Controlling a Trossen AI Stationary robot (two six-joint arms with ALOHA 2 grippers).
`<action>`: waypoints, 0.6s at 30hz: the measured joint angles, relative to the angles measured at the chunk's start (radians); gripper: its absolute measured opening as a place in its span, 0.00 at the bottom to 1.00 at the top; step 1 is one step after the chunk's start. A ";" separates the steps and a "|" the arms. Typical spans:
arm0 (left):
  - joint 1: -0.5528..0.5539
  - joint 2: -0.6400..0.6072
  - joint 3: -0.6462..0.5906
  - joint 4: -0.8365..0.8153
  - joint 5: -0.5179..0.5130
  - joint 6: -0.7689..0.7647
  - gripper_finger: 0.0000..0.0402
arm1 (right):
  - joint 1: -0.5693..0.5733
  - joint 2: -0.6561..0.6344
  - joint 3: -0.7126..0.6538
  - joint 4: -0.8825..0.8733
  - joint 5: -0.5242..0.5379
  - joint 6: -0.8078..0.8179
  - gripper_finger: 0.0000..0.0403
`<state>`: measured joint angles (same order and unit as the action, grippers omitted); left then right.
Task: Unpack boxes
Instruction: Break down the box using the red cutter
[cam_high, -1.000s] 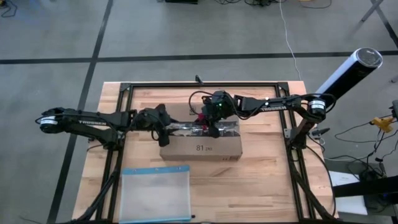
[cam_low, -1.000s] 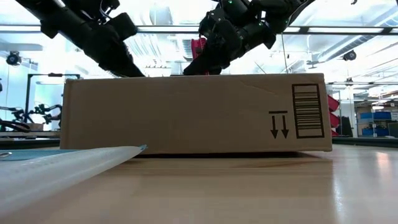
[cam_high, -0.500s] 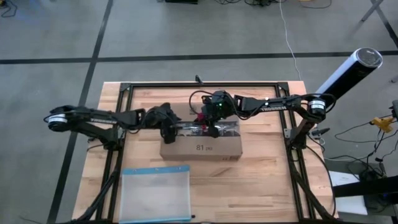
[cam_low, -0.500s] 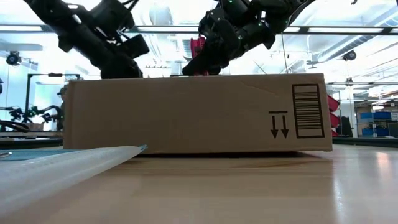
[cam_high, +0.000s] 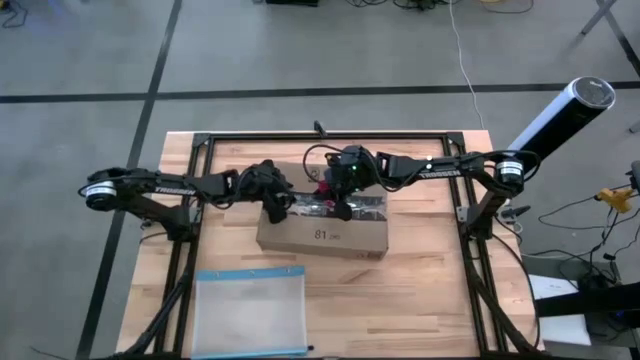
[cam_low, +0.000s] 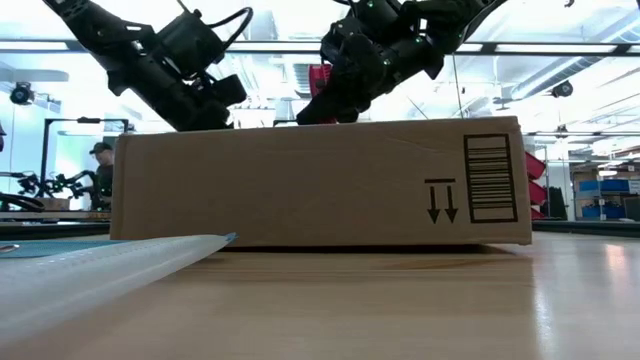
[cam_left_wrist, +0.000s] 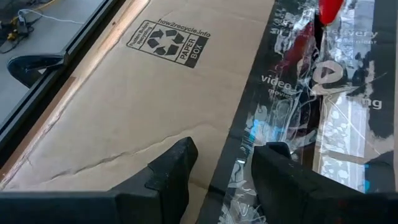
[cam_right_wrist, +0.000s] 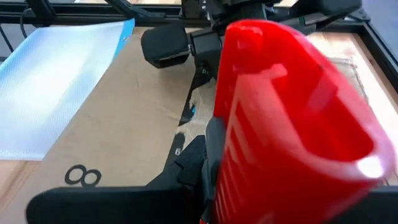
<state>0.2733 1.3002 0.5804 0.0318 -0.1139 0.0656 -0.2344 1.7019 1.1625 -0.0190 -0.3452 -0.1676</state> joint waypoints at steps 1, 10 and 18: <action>0.000 0.000 0.000 -0.001 0.000 -0.004 0.39 | 0.000 -0.003 0.000 -0.010 0.011 0.001 0.07; 0.006 0.001 -0.001 -0.009 -0.047 -0.030 0.39 | 0.015 -0.058 -0.001 -0.091 0.051 0.014 0.07; 0.011 0.001 -0.003 -0.011 -0.063 -0.041 0.39 | 0.039 -0.074 -0.005 -0.143 0.112 0.032 0.07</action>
<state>0.2845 1.3010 0.5774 0.0205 -0.1772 0.0243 -0.1958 1.6276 1.1580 -0.1622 -0.2337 -0.1359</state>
